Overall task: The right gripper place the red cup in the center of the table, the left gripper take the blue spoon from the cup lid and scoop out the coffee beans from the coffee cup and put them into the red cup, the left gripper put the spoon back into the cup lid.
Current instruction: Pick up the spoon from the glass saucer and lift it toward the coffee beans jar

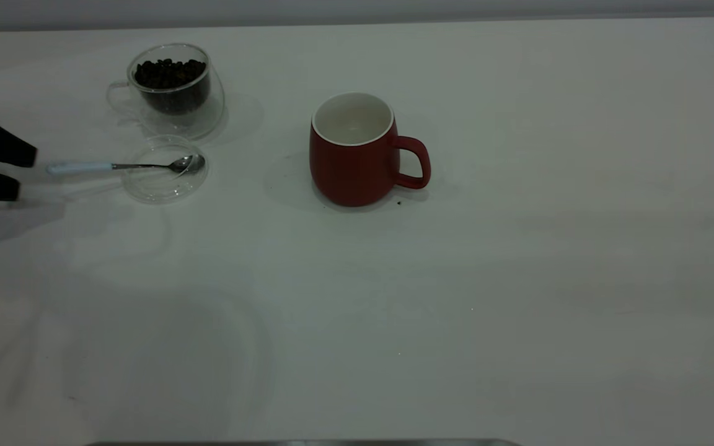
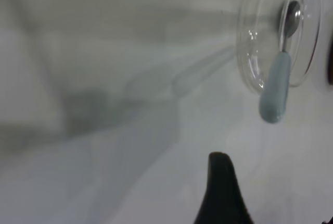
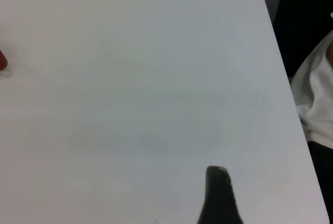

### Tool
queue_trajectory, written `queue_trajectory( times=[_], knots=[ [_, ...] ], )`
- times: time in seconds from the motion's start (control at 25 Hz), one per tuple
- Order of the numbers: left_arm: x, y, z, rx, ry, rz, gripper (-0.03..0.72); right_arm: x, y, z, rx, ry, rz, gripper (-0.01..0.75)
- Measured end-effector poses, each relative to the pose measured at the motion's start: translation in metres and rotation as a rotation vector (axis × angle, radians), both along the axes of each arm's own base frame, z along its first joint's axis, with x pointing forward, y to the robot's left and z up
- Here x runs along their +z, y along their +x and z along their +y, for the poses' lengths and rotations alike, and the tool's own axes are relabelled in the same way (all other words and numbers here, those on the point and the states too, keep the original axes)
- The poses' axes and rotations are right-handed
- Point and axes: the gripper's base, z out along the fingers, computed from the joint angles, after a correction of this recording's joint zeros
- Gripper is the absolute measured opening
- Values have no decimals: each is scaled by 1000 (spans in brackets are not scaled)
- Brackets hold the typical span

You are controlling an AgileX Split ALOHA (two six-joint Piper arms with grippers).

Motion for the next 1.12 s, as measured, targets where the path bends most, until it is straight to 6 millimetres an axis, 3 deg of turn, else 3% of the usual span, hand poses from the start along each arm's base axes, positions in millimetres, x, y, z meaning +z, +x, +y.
queue_trajectory(
  times=[0.6,0.84,1.12],
  knots=[
    [-25,8,-21,40,-105,-11,587,0,0,0,0,0,0,573],
    [-24,9,-23,37,-130,-42,581,0,0,0,0,0,0,573],
    [-23,10,-23,46,-138,-55,488,0,0,0,0,0,0,573]
  ],
)
